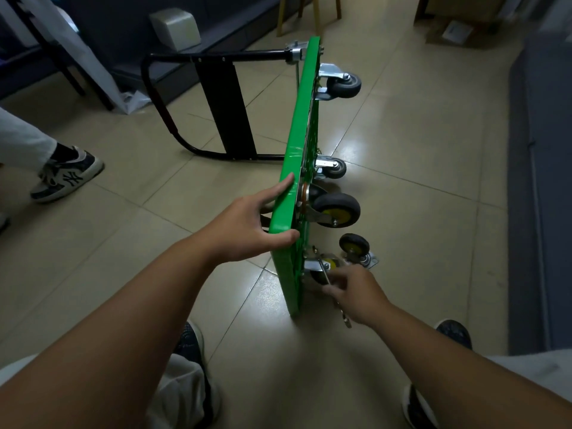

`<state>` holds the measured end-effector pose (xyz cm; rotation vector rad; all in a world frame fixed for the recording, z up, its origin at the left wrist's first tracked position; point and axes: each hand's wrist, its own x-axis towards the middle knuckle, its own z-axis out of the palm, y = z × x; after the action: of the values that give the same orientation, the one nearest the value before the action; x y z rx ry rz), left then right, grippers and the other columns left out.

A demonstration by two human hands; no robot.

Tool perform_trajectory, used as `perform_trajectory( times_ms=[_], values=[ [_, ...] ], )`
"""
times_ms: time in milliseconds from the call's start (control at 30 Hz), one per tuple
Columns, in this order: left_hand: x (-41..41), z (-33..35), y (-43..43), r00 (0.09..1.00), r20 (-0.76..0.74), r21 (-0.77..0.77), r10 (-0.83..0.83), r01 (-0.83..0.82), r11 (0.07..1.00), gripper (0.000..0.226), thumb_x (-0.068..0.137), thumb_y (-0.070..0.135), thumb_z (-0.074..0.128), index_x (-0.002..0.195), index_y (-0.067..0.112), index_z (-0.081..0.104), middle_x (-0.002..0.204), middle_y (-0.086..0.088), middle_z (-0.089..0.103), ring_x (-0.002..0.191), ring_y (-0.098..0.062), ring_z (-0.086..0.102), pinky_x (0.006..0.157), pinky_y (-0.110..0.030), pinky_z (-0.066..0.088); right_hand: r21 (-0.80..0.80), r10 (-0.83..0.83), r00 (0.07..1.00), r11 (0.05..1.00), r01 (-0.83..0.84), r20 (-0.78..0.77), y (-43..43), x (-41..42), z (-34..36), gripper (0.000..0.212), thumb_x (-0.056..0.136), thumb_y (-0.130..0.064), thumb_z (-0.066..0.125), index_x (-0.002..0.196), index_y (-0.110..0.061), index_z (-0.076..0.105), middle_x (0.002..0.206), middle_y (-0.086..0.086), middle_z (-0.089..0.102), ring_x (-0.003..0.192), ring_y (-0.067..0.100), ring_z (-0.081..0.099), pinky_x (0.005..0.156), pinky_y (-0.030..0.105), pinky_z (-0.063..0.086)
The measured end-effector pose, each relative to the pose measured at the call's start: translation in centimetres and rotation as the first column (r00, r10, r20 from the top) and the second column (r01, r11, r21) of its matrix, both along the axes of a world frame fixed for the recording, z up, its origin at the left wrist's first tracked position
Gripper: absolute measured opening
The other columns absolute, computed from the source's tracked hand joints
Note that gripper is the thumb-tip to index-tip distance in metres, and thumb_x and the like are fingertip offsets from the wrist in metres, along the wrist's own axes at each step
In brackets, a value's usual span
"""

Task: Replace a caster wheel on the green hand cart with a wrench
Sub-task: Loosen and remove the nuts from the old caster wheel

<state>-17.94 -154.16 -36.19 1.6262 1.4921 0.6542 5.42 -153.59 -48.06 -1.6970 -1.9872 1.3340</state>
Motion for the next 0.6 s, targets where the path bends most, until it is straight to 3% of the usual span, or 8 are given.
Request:
perform_trajectory(
  times_ms=[67, 167, 267, 367, 433, 500, 600],
  values=[
    [0.1, 0.1, 0.0, 1.0, -0.008, 0.004, 0.002, -0.002, 1.0, 0.096, 0.086, 0.029, 0.08, 0.158, 0.05, 0.02, 0.154, -0.007, 0.046, 0.119, -0.013, 0.063, 0.088, -0.035, 0.062, -0.104, -0.154, 0.98, 0.985, 0.141, -0.128, -0.3, 0.7, 2.0, 0.027, 0.088, -0.006, 0.073, 0.114, -0.013, 0.073, 0.072, 0.005, 0.07, 0.061, 0.018, 0.067, 0.061, 0.025, 0.056],
    [0.1, 0.2, -0.1, 1.0, -0.016, 0.007, -0.001, 0.001, 1.0, 0.095, 0.087, 0.029, 0.079, 0.158, 0.05, 0.019, 0.157, -0.008, 0.042, 0.118, -0.012, 0.06, 0.088, -0.035, 0.062, -0.355, -0.377, 0.848, 0.902, 0.245, -0.372, -0.1, -0.4, 6.1, 0.029, 0.087, 0.001, 0.073, 0.11, -0.017, 0.068, 0.069, 0.011, 0.07, 0.069, 0.031, 0.064, 0.066, 0.036, 0.059],
    [0.1, 0.2, -0.3, 1.0, -0.008, 0.013, -0.005, 0.006, 1.0, 0.095, 0.088, 0.029, 0.078, 0.158, 0.049, 0.018, 0.16, -0.006, 0.038, 0.125, -0.012, 0.054, 0.089, -0.035, 0.062, -0.501, -0.443, 0.786, 0.842, 0.201, -0.43, 0.4, -1.7, 8.4, 0.034, 0.086, -0.005, 0.075, 0.118, -0.006, 0.062, 0.075, 0.018, 0.072, 0.069, 0.027, 0.066, 0.073, 0.037, 0.058],
    [0.0, 0.3, -0.3, 1.0, -0.002, 0.018, -0.007, 0.007, 1.0, 0.094, 0.089, 0.027, 0.077, 0.159, 0.047, 0.017, 0.159, -0.005, 0.039, 0.122, -0.008, 0.053, 0.088, -0.029, 0.061, -0.516, -0.458, 0.775, 0.832, 0.203, -0.434, 0.8, -2.9, 9.0, 0.032, 0.088, -0.007, 0.074, 0.118, -0.002, 0.065, 0.077, 0.016, 0.073, 0.062, 0.019, 0.067, 0.057, 0.03, 0.056],
    [-0.1, 0.3, -0.3, 1.0, 0.002, 0.025, -0.006, 0.006, 1.0, 0.095, 0.089, 0.026, 0.077, 0.159, 0.047, 0.018, 0.158, -0.004, 0.04, 0.112, 0.003, 0.055, 0.086, -0.026, 0.061, -0.514, -0.498, 0.739, 0.823, 0.24, -0.453, 1.1, -3.5, 8.8, 0.028, 0.09, -0.008, 0.072, 0.117, -0.003, 0.066, 0.075, 0.013, 0.074, 0.065, 0.019, 0.068, 0.077, 0.041, 0.063],
    [-0.2, 0.2, -0.2, 1.0, -0.003, 0.029, -0.004, 0.004, 1.0, 0.094, 0.089, 0.026, 0.077, 0.159, 0.048, 0.018, 0.157, -0.004, 0.041, 0.104, 0.011, 0.055, 0.084, -0.023, 0.06, -0.525, -0.525, 0.712, 0.812, 0.255, -0.466, 1.4, -3.9, 8.5, 0.025, 0.09, -0.009, 0.072, 0.114, -0.004, 0.069, 0.076, 0.013, 0.075, 0.069, 0.019, 0.069, 0.097, 0.048, 0.055],
    [-0.2, 0.1, -0.1, 1.0, -0.013, 0.033, -0.013, 0.014, 0.999, 0.093, 0.089, 0.028, 0.076, 0.159, 0.048, 0.018, 0.159, -0.003, 0.038, 0.11, 0.005, 0.055, 0.084, -0.023, 0.06, -0.537, -0.528, 0.712, 0.806, 0.248, -0.463, 1.6, -4.3, 8.5, 0.021, 0.09, -0.012, 0.073, 0.109, -0.003, 0.072, 0.074, 0.011, 0.074, 0.067, 0.017, 0.068, 0.093, 0.041, 0.054]
  ],
)
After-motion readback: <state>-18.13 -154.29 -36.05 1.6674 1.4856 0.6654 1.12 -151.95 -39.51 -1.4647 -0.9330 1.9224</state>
